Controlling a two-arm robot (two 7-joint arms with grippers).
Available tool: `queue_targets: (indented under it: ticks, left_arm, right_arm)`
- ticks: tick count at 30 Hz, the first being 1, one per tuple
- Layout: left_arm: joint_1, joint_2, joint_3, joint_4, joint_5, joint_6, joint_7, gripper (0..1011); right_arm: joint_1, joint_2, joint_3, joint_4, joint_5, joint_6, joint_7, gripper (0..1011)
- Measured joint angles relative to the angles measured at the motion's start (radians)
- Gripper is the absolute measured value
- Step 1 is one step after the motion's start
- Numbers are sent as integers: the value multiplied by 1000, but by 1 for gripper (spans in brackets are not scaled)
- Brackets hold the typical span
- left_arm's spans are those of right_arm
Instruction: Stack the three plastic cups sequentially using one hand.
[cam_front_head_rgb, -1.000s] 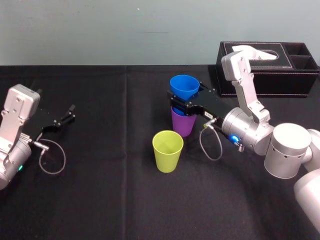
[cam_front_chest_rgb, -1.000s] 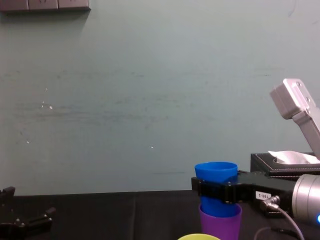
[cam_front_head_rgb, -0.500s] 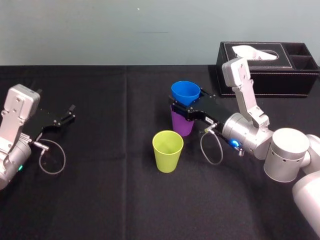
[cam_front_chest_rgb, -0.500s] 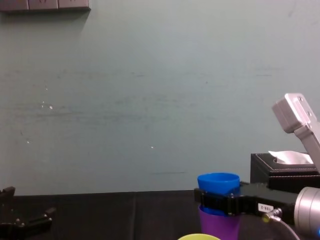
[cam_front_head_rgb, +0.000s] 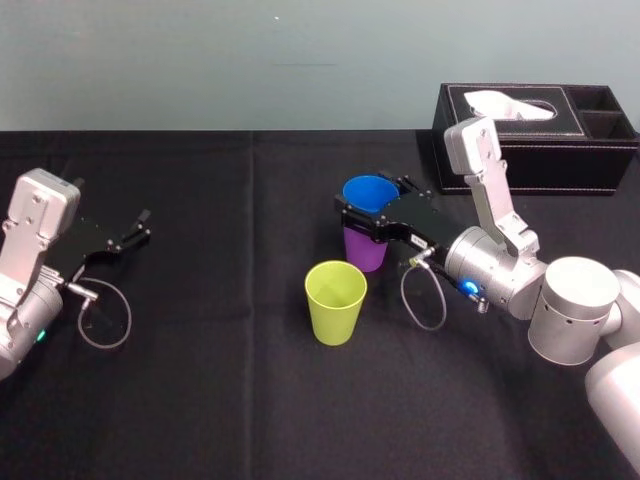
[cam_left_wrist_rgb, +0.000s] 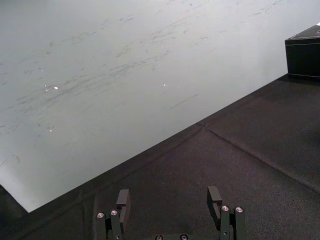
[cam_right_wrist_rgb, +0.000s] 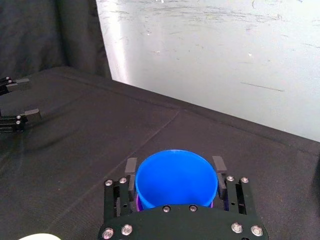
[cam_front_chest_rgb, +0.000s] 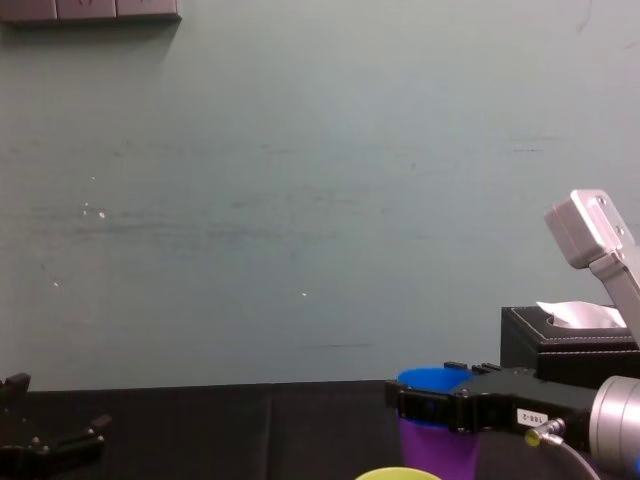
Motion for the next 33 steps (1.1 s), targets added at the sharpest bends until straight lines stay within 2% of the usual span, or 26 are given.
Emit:
queue_targets:
  ticks: [3, 4, 6, 17, 22, 30, 33]
  left_arm:
    - [0, 0, 0, 0, 0, 0, 0, 1011]
    - [0, 0, 0, 0, 0, 0, 0, 1011]
    - [0, 0, 0, 0, 0, 0, 0, 1011]
    - [0, 0, 0, 0, 0, 0, 0, 1011]
    - [0, 0, 0, 0, 0, 0, 0, 1011]
    - [0, 0, 0, 0, 0, 0, 0, 1011]
    - [0, 0, 0, 0, 0, 0, 0, 1011]
  right_arm:
    - [0, 0, 0, -1, 0, 0, 0, 929]
    - [0, 0, 0, -1, 0, 0, 0, 980]
    - [0, 0, 0, -1, 0, 0, -1, 1004]
    - [-1, 0, 0, -3, 0, 0, -3, 1004]
    - [-13, 6, 12, -20, 5, -23, -1, 1004]
    - [-44, 18, 21, -74, 7, -53, -1, 1004]
    - [-67, 32, 26, -115, 1, -63, -1, 1004]
